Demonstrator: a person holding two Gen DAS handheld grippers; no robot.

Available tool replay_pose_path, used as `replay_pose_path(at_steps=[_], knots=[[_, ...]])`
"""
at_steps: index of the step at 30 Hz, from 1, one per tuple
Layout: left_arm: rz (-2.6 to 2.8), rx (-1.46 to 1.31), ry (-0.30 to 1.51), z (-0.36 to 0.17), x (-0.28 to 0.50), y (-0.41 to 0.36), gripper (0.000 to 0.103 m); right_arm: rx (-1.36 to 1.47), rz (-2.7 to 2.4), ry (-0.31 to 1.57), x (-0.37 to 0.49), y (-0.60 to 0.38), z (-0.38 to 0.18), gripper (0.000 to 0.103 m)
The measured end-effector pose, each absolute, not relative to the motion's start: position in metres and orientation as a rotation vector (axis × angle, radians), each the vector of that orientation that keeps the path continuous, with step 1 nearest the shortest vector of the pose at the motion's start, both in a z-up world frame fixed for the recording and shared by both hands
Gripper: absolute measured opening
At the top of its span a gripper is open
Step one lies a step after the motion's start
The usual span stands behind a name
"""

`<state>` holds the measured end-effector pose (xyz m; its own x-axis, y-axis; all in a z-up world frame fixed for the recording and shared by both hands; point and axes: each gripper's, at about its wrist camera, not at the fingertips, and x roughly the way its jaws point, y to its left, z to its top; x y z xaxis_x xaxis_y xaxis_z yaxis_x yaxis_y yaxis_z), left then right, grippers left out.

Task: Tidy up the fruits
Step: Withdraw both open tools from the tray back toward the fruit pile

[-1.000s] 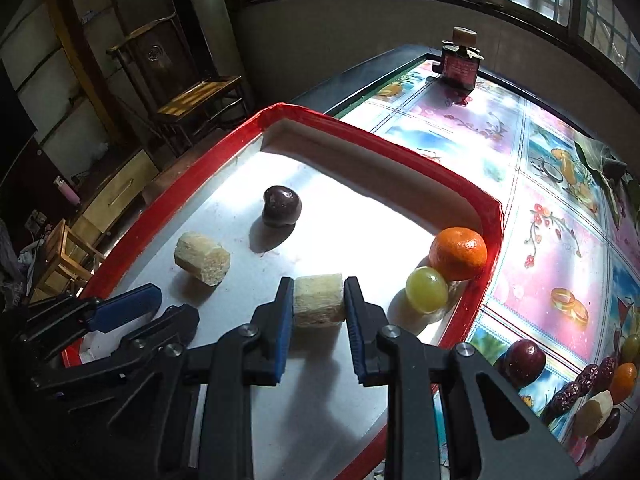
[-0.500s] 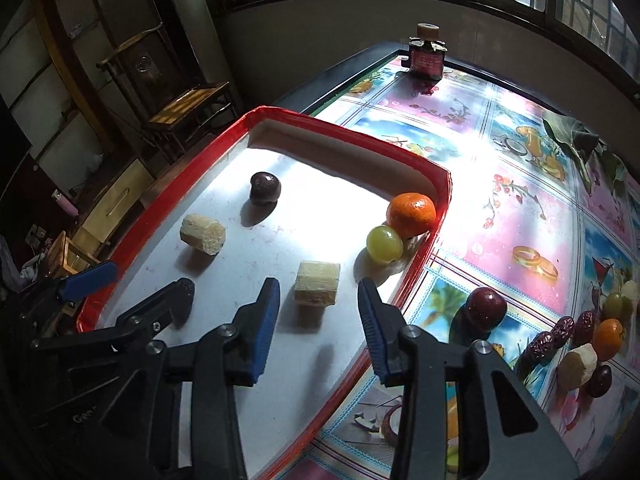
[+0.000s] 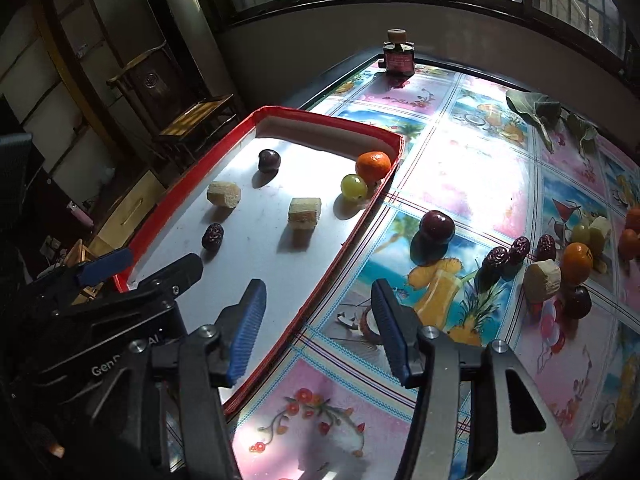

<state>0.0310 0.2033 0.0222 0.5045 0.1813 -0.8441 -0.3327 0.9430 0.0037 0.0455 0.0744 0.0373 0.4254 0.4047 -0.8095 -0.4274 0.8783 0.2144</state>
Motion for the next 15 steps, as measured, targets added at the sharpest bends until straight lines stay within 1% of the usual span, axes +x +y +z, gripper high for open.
replay_pose_path(at_steps=[7,12,15], knots=[[0.206,-0.091,1.001,0.027,0.03,0.139,0.079,-0.025,0.39,0.969,0.036,-0.017,0.036,0.059],[0.165,-0.072,1.002,0.026,0.03,0.11,0.079,0.02,0.265,0.973,0.055,-0.092,0.023,0.059],[0.152,-0.065,1.015,0.022,0.033,0.1,0.079,0.034,0.235,0.986,0.071,-0.116,0.013,0.059]])
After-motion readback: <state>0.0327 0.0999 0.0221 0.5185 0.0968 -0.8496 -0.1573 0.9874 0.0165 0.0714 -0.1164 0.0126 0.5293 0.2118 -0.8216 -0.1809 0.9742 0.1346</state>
